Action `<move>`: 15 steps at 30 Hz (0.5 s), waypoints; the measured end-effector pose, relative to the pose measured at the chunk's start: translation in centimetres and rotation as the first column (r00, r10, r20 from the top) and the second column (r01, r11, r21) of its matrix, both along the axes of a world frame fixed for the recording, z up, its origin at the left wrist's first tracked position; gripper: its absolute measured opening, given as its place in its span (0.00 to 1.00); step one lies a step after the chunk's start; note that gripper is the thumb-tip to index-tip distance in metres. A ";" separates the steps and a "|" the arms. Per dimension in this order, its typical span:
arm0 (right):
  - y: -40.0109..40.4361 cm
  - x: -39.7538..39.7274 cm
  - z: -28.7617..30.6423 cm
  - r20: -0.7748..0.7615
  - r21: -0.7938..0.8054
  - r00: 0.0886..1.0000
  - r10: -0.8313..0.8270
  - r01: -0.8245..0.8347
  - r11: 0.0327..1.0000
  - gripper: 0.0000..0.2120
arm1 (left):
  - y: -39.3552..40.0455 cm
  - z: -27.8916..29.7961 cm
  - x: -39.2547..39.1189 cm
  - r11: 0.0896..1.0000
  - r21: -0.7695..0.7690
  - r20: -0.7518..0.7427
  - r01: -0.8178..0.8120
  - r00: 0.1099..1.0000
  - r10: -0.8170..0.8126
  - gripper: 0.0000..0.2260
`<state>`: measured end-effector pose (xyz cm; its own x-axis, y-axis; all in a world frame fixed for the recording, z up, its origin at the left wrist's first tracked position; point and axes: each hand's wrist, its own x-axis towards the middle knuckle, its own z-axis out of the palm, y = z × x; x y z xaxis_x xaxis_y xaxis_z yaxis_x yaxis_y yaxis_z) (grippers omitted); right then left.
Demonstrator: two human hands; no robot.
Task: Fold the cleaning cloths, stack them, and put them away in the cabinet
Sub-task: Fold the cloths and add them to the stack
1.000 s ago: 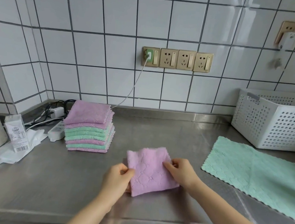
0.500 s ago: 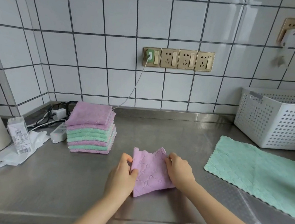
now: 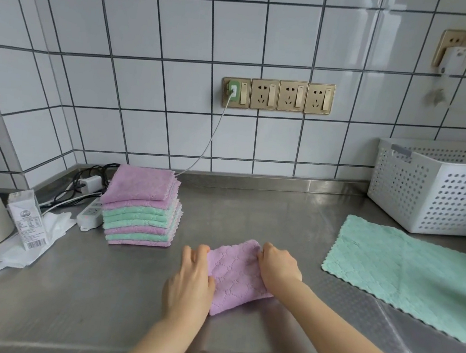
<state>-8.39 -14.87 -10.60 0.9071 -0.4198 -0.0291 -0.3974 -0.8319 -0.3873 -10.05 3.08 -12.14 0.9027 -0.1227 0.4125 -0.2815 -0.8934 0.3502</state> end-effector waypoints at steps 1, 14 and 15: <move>0.0 0.0 0.0 -0.003 0.004 1.000 -0.002 0.002 1.000 0.13 | 0.0 -0.1 0.1 0.998 0.016 0.080 0.063 0.995 -0.064 0.19; 0.5 -2.3 0.4 0.178 0.094 0.983 0.045 -0.062 0.994 0.07 | 0.8 -2.2 0.5 0.930 0.154 -0.240 0.334 0.925 -0.293 0.38; 0.6 -2.1 0.5 0.146 0.080 0.989 0.036 -0.048 0.996 0.06 | 0.9 -2.2 0.4 0.932 0.159 -0.241 0.326 0.928 -0.284 0.38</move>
<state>-10.53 -14.31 -10.12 0.9210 -0.3832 0.0705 -0.2980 -0.8092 -0.5063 -9.61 3.96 -14.33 0.8716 -0.4640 0.1580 -0.4900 -0.8318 0.2607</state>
